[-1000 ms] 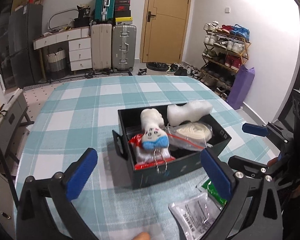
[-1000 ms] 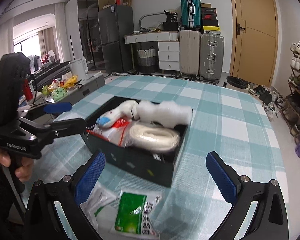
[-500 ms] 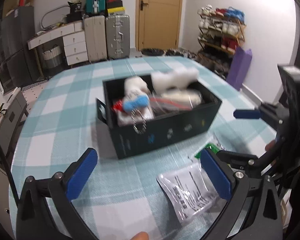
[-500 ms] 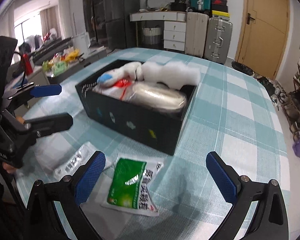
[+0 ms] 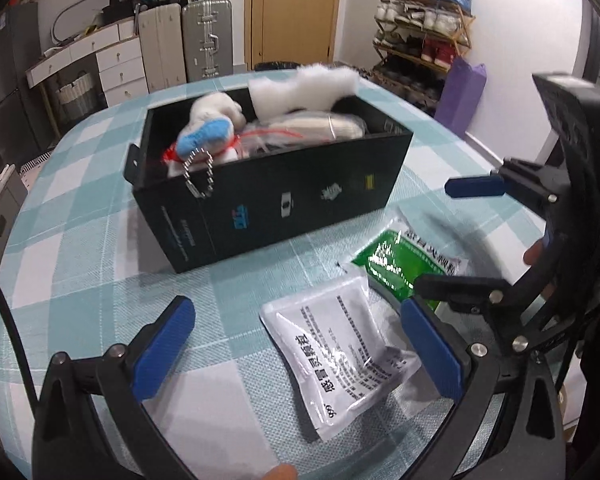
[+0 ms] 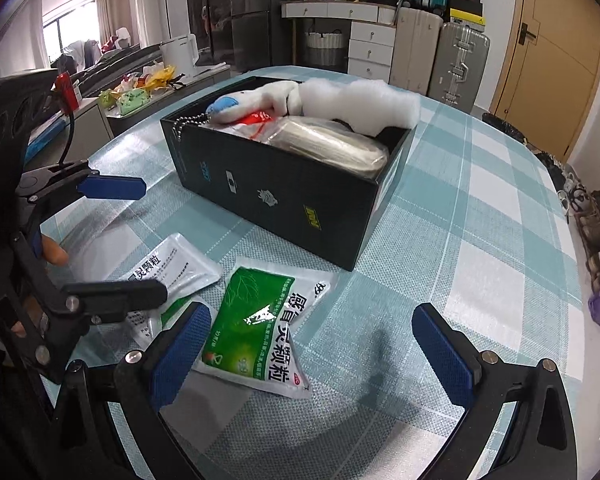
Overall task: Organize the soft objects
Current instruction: 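Move both grippers back toward the white and green medicine sachets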
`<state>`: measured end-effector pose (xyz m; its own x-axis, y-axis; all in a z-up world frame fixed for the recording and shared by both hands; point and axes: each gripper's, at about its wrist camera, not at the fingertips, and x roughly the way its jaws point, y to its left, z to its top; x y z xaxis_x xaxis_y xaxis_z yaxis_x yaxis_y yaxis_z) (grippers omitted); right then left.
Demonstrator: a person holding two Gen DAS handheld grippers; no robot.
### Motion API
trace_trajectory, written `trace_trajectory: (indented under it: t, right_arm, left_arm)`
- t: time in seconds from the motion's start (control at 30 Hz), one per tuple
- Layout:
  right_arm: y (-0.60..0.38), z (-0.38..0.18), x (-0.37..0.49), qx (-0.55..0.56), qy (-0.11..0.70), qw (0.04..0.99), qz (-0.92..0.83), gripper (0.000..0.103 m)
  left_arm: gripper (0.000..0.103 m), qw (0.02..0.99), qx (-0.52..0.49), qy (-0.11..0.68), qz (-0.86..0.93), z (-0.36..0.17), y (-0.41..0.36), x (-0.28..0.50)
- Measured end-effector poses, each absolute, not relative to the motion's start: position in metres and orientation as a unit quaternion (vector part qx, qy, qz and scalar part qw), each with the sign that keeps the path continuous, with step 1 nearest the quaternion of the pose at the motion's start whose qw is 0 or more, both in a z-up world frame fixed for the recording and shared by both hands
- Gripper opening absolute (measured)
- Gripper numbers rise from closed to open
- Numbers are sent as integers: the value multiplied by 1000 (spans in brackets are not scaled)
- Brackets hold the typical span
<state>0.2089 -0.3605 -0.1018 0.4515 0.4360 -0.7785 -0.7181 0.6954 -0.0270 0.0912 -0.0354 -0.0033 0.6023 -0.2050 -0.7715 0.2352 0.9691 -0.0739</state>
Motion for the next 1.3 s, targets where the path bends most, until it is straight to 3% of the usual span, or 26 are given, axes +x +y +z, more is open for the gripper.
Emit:
trace_trajectory:
  t: [0.27,1.3]
  right_arm:
    - [-360,-104,211,-178,395,832,347,102]
    - [-347,-125,221,-177,430,823,327,102]
  left_arm:
    - [103,880,4,462,-107,-12,-24,98]
    - [103,875,26,473,-98,-20,-28,96]
